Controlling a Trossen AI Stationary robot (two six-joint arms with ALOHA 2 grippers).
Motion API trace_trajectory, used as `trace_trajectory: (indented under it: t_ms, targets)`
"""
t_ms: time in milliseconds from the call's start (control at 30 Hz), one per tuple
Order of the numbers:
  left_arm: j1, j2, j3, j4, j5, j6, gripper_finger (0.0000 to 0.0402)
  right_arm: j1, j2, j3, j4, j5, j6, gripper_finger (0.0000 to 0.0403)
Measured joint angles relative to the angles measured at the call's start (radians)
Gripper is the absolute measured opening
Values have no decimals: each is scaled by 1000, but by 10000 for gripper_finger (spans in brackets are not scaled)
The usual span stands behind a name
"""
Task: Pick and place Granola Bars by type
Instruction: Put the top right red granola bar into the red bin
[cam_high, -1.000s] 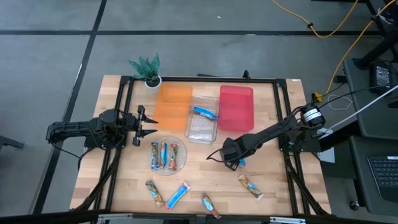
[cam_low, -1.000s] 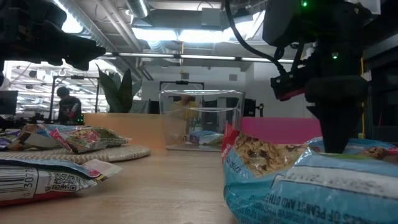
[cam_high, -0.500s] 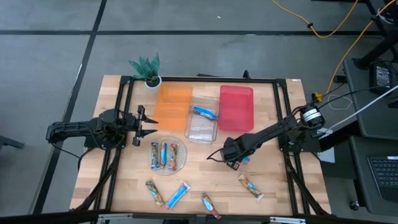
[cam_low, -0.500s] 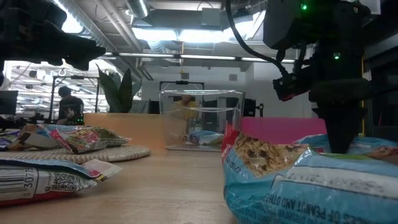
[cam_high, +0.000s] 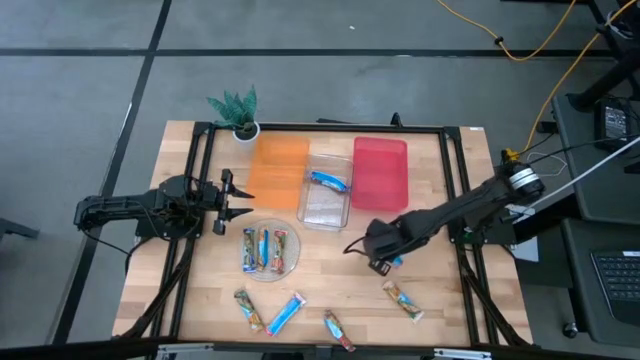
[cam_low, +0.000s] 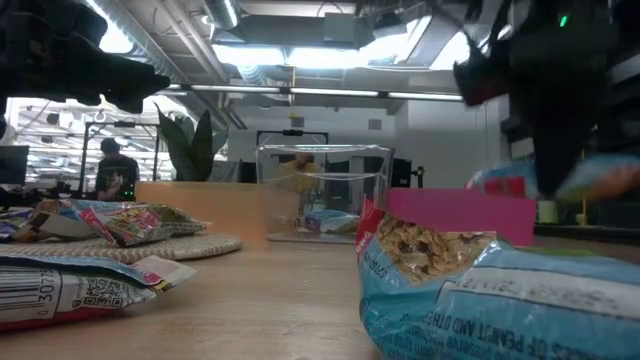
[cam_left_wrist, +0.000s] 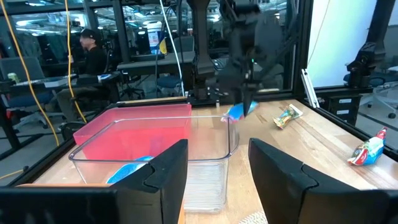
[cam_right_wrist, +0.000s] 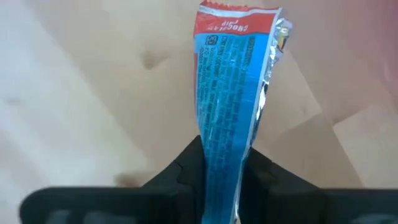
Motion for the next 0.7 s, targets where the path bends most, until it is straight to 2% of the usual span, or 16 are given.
trace_trajectory:
  t_ms: [333, 700]
  targets:
    - [0, 0, 0, 0, 0, 0, 160, 26, -214, 1, 4, 62, 43, 60]
    - [0, 0, 0, 0, 0, 0, 162, 4, -348, 39, -9, 107, -2, 60]
